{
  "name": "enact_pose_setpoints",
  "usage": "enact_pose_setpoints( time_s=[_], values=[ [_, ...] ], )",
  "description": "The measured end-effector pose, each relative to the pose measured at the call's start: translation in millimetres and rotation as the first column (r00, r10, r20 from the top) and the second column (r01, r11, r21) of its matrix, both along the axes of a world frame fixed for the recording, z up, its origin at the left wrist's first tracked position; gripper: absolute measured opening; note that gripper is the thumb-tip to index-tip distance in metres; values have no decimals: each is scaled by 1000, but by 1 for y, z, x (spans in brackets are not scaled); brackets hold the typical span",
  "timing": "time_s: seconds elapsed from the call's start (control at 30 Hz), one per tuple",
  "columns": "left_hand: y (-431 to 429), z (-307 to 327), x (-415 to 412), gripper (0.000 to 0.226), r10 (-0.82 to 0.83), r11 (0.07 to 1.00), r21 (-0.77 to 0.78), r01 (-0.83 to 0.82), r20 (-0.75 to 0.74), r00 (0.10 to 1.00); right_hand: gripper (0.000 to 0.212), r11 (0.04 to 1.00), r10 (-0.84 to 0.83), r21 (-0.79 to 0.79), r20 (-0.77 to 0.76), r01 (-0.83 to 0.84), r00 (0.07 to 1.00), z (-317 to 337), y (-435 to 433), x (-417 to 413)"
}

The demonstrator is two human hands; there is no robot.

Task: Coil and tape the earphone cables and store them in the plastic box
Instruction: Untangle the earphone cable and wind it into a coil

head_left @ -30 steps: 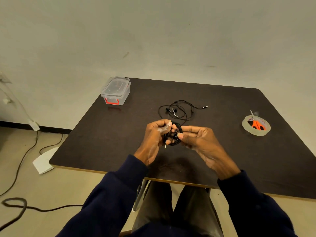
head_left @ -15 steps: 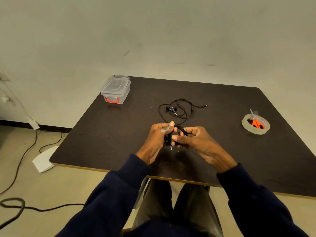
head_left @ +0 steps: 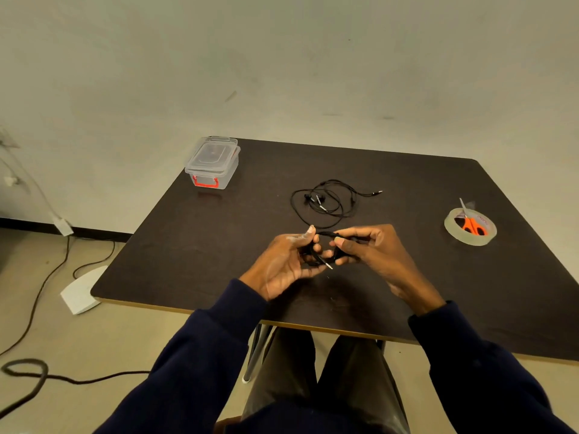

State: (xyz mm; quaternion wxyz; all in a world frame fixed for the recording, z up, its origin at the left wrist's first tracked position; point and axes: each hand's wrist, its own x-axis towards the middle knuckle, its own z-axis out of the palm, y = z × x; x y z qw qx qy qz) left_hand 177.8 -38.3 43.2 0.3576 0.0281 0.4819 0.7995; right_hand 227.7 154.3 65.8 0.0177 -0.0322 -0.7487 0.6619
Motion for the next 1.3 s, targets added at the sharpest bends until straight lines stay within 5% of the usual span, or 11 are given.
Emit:
enact_pose_setpoints(
  time_s=[0.27,0.47,0.67,0.97,1.3],
  values=[
    [4,-13,0,24,100,967,-208,-148,-224,969,19,998,60,25,27,-60,998,-11,9,-2],
    [0,-24,3,27,78,995,-49,-88,-173,982,17,998,8,-56,65,-5,998,-12,13,-3],
    [1,-27,5,23,67,976,-180,-123,-288,955,21,995,45,-90,130,-33,990,-13,14,-5],
    [0,-31,1,32,-22,758,-501,-417,-659,752,15,992,43,98,279,-73,959,-18,17,-19],
    [0,-54,0,25,-264,509,-567,-647,-819,510,17,916,5,397,119,-52,993,-45,5,-30]
  ],
)
